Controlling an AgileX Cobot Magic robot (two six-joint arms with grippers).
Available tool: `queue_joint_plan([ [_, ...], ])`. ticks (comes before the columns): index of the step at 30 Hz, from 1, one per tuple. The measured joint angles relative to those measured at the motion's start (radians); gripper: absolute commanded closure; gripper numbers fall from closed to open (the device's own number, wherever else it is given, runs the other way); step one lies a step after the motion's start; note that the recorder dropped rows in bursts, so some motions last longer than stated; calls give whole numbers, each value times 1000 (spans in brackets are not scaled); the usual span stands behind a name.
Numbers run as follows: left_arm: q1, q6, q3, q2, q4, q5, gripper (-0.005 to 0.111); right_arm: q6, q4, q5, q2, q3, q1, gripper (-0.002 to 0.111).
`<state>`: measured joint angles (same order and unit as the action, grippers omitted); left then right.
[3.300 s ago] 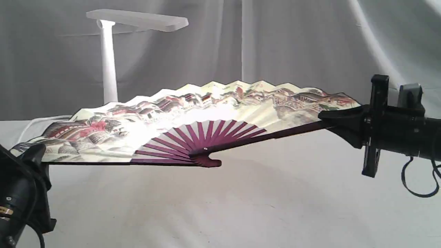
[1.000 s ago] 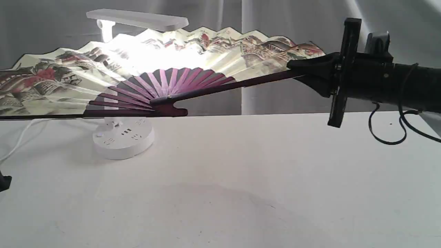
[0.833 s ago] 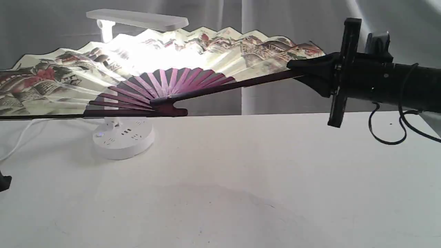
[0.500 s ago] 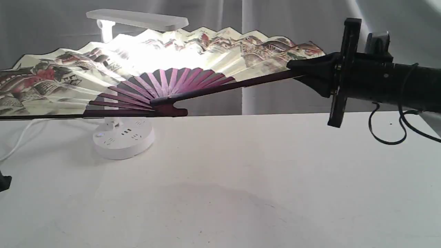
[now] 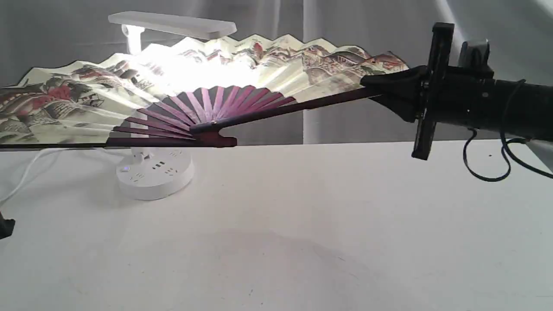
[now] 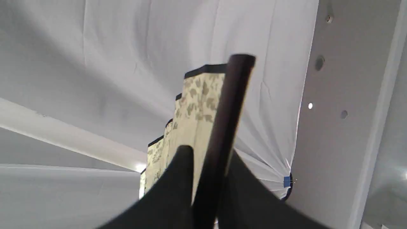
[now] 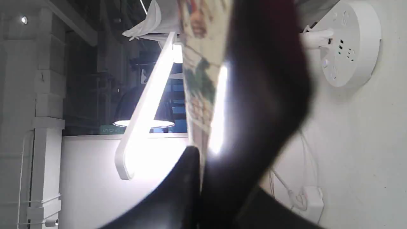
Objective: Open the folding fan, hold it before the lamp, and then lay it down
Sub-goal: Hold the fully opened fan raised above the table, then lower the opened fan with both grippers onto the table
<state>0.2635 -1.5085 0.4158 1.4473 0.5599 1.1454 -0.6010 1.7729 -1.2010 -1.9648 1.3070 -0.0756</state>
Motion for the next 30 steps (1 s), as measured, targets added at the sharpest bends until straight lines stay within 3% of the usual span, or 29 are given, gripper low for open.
queue_joint_plan([
  [13, 0, -6, -49, -2, -22, -88, 107, -7, 0, 9, 2, -134, -17, 108],
  [30, 28, 44, -58, -8, -160, -289, 107, -158, -21, -48, 2, -381, -178, 108],
])
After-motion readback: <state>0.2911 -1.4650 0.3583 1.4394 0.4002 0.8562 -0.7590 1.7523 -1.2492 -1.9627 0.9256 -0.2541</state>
